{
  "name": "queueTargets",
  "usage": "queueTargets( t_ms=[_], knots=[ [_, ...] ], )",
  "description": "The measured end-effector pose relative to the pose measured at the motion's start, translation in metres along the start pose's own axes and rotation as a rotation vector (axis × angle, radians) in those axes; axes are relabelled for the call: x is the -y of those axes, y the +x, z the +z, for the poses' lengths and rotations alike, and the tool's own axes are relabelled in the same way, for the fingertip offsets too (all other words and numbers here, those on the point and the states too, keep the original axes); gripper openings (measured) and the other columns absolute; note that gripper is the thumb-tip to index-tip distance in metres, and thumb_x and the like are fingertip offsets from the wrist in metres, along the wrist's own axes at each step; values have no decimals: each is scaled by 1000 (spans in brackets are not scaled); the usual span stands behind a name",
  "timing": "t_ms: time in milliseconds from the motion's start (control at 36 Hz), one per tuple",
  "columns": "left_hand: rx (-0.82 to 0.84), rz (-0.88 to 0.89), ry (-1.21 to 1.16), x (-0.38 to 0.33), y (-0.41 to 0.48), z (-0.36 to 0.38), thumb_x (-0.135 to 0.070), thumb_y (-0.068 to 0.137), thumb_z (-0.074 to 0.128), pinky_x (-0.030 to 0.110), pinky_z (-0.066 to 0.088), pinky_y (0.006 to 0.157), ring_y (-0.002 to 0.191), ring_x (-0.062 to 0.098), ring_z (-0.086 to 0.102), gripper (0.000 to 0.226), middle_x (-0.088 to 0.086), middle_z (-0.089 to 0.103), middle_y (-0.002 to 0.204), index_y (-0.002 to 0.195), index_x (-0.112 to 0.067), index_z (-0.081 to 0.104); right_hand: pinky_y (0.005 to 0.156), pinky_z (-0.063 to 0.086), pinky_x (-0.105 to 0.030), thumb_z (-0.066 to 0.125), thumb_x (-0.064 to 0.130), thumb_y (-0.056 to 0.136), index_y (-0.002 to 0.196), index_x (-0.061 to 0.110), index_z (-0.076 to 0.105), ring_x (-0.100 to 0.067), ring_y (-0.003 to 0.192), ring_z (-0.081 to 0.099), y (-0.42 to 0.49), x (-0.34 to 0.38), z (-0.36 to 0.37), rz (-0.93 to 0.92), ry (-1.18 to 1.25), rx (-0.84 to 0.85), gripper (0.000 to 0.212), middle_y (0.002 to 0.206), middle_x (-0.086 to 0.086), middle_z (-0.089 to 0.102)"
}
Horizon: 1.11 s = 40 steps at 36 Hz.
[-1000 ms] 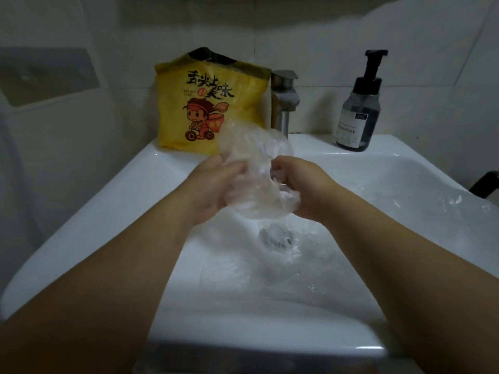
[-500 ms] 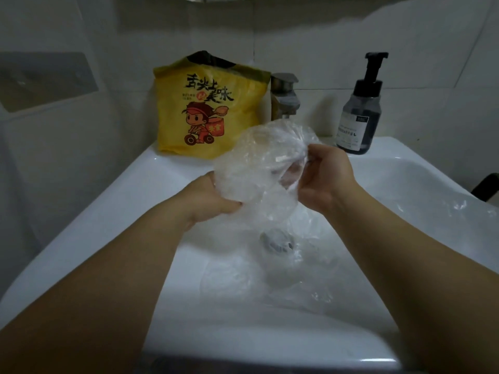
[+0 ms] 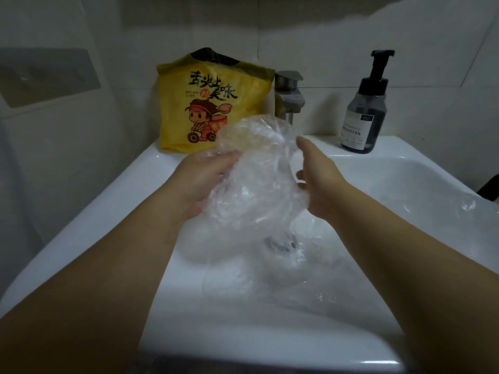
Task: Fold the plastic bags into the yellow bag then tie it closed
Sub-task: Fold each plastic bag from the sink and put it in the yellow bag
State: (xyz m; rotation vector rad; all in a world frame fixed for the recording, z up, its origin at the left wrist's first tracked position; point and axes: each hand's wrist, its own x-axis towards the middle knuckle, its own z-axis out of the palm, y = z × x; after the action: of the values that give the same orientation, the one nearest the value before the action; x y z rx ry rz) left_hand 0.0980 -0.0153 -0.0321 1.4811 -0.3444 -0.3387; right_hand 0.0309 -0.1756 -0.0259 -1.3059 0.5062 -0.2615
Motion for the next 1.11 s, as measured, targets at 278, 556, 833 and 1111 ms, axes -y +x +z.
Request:
queueTargets(
  t_ms=[278,556,833,1111],
  knots=[
    [28,24,-105,1,1,2,-18,92,62,41,53,87,92,24,67,30,16,66,113,120,-7,60,86,56,-46,79,41,72,113,4,60,-30,92,69,-6,-14,6,-72,-442,240,58,106,-13,68],
    [95,-28,-201,-3,1,-8,-37,68,70,31,60,75,89,18,71,58,6,72,107,121,-12,64,94,48,-45,49,13,96,111,3,59,-30,93,56,-7,-2,-1,-20,78,395,20,104,-15,59],
    [-3,-280,-204,1,7,-28,-61,68,72,39,57,80,100,24,66,70,10,67,112,118,-14,61,68,53,-33,50,13,94,111,6,58,-21,69,61,-1,1,-9,-51,214,317,20,86,-8,62],
    [-87,-21,-294,-1,1,-30,-11,94,60,15,50,53,60,0,60,41,-5,63,77,132,-16,47,82,52,-37,51,16,95,99,9,63,-20,76,61,-7,-2,-25,16,194,250,14,73,-2,68]
  ],
)
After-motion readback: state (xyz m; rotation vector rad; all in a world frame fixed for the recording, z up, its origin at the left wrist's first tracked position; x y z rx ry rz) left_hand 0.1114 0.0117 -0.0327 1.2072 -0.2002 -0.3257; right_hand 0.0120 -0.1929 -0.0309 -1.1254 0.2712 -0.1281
